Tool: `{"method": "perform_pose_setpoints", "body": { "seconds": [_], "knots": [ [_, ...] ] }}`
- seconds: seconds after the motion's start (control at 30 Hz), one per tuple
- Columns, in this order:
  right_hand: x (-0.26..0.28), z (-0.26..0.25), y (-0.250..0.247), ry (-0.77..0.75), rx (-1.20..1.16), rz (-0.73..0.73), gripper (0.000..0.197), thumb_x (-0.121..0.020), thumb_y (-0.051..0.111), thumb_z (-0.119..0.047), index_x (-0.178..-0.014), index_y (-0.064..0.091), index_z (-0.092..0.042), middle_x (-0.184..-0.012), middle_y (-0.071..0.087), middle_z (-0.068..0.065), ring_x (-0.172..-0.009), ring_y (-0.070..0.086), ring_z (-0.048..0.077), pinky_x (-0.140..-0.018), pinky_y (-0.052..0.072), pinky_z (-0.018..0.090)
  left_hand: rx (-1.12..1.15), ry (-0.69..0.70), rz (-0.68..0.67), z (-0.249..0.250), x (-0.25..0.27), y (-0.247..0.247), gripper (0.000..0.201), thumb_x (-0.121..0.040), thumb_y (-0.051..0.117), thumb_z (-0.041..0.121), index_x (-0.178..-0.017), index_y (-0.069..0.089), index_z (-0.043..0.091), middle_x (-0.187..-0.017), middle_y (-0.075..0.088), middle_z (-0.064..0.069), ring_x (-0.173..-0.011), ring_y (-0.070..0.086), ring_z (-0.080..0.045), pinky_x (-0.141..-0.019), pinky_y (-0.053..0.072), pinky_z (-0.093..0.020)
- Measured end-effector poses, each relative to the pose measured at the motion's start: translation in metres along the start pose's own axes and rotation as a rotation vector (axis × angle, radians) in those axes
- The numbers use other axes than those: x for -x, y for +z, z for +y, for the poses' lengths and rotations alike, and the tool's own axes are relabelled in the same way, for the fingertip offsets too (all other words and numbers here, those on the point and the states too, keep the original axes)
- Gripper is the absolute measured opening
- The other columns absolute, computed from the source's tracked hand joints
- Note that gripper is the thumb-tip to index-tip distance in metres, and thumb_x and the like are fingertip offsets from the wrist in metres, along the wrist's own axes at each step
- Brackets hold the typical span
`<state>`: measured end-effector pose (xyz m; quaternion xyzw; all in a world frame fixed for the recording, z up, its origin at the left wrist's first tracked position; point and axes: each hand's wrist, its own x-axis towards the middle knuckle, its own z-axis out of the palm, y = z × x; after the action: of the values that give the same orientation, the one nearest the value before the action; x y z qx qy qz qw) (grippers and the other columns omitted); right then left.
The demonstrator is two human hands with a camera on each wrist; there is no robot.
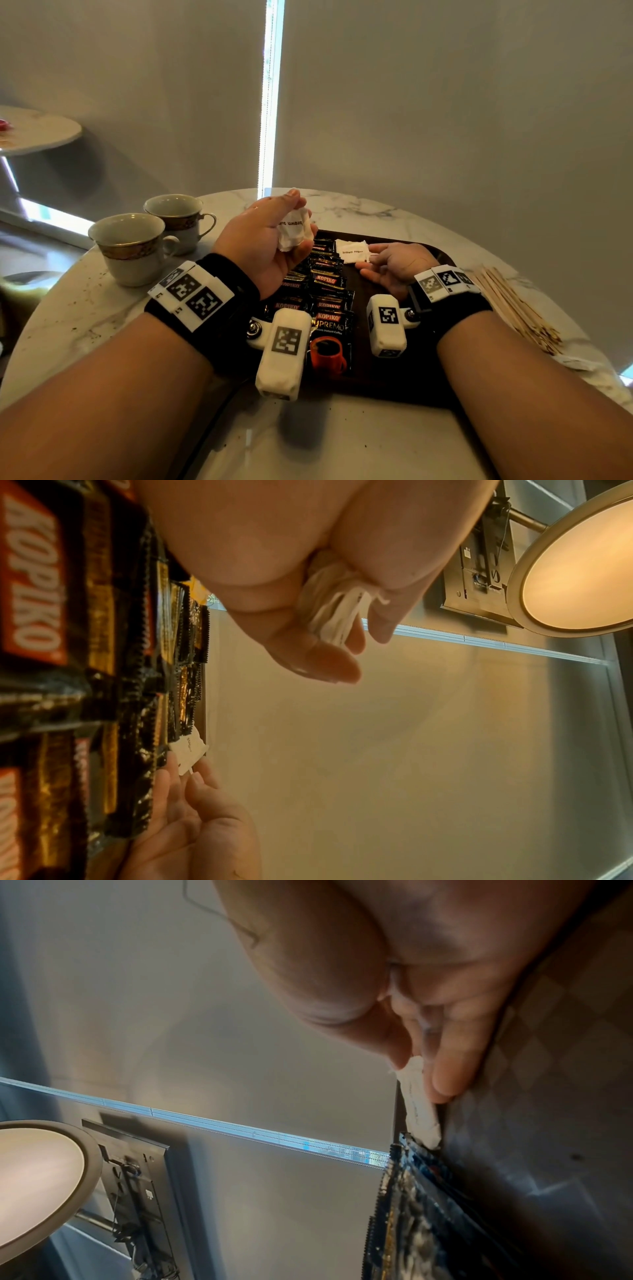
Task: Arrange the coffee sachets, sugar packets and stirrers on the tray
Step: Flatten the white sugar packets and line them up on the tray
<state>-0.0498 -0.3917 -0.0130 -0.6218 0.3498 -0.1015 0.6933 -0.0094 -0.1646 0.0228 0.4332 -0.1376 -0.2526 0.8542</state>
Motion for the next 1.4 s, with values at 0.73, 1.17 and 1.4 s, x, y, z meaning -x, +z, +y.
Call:
{"method": "perform_pose_setpoints", "body": {
  "seconds": [0.73, 1.17, 1.4],
  "knots": [
    [0.004, 0.003, 0.005, -0.027, 0.039, 0.028, 0.031, -0.096, 0.054, -0.002, -0.127, 0.053, 0.003, -0.123, 0.063, 0.020, -0.090, 0.068, 0.022, -0.052, 0.053, 0.024, 0.004, -0.020, 0.006, -0.002, -0.002, -0.002, 0.018, -0.097, 0.065, 0.028, -0.094, 0.066, 0.011, -0.094, 0.063, -0.009, -0.067, 0.067, -0.015, -0.049, 0.054, -0.022],
    [0.002, 0.004, 0.007, -0.037, -0.006, 0.052, 0.035, -0.094, 0.053, -0.002, -0.128, 0.051, 0.002, -0.127, 0.057, 0.021, -0.088, 0.069, 0.024, -0.048, 0.052, 0.024, 0.070, -0.045, -0.005, 0.000, 0.003, 0.001, 0.019, -0.093, 0.049, 0.005, -0.102, 0.066, 0.003, -0.106, 0.058, -0.018, -0.080, 0.066, -0.025, -0.053, 0.056, -0.025],
    [0.014, -0.015, 0.000, -0.161, 0.054, 0.088, 0.009, -0.093, 0.064, -0.019, -0.094, 0.064, -0.010, -0.087, 0.054, 0.007, -0.064, 0.051, 0.015, -0.052, 0.038, 0.028, -0.019, -0.057, -0.091, 0.001, 0.004, 0.002, 0.046, -0.087, 0.038, -0.012, -0.121, 0.062, 0.007, -0.123, 0.058, -0.025, -0.091, 0.071, -0.035, -0.070, 0.063, -0.039]
  ]
}}
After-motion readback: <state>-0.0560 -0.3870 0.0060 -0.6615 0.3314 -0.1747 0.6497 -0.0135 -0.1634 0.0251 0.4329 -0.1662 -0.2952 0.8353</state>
